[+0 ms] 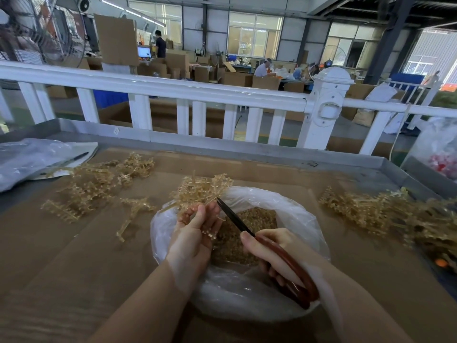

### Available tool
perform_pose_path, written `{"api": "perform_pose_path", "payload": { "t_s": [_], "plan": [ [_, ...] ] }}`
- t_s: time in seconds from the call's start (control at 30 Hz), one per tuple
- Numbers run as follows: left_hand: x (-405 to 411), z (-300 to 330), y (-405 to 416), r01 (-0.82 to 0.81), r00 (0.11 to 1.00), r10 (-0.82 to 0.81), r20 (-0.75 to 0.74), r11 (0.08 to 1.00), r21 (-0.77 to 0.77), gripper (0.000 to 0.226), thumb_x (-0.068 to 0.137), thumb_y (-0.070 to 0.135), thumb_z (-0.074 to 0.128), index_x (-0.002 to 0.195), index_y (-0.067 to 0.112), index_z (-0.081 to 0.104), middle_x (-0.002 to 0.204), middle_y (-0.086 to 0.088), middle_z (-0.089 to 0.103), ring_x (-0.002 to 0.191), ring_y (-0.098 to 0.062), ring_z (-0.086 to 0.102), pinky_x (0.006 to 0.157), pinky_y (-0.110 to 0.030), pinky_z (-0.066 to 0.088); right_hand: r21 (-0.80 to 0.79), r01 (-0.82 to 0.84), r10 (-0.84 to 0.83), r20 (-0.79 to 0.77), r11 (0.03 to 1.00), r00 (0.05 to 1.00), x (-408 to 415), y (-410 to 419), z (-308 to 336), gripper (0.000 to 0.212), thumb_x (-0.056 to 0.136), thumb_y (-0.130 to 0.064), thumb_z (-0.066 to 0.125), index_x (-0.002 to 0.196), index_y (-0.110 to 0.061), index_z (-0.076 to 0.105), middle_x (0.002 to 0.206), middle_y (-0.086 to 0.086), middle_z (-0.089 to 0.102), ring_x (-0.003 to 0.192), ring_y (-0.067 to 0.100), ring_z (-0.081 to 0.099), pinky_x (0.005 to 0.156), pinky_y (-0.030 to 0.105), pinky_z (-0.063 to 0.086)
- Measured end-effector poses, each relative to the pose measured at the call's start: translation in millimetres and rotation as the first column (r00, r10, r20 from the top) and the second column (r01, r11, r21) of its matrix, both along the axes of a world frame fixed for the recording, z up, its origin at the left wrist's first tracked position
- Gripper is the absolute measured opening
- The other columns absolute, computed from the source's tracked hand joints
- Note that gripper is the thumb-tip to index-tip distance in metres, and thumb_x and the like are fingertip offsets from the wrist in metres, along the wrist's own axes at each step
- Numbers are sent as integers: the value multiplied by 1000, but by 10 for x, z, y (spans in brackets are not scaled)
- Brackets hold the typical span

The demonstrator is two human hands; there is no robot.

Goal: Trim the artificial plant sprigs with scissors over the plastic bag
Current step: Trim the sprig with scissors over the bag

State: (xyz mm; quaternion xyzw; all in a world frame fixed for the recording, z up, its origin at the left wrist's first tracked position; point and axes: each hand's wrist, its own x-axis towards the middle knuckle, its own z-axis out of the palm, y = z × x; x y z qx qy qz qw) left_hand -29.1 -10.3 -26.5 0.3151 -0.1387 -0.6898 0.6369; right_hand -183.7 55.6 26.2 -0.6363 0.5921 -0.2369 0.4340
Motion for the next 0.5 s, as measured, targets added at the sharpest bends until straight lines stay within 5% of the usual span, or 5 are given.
{"api": "perform_pose_path", "payload": {
  "t_s": [0.37,0.5],
  "plan": [
    [-13,49,17,-8,1000,8,-3,999,42,6,95,9,52,100,12,53,74,-3,72,60,-9,67,62,-26,55,-20,-24,24,-10,1000,1000,3,-10,-8,66,69,-72,48,90,-11,66,46,-13,52,38,0,46,41,12,38],
    [-18,84,20,-56,998,53,36,996,73,33,84,6,67,113,12,54,100,-9,64,76,-12,62,66,-23,54,-119,-20,10,-84,993,996,5,0,-41,49,83,-64,50,73,-17,62,47,-12,51,39,-4,47,42,8,34]
  ]
}}
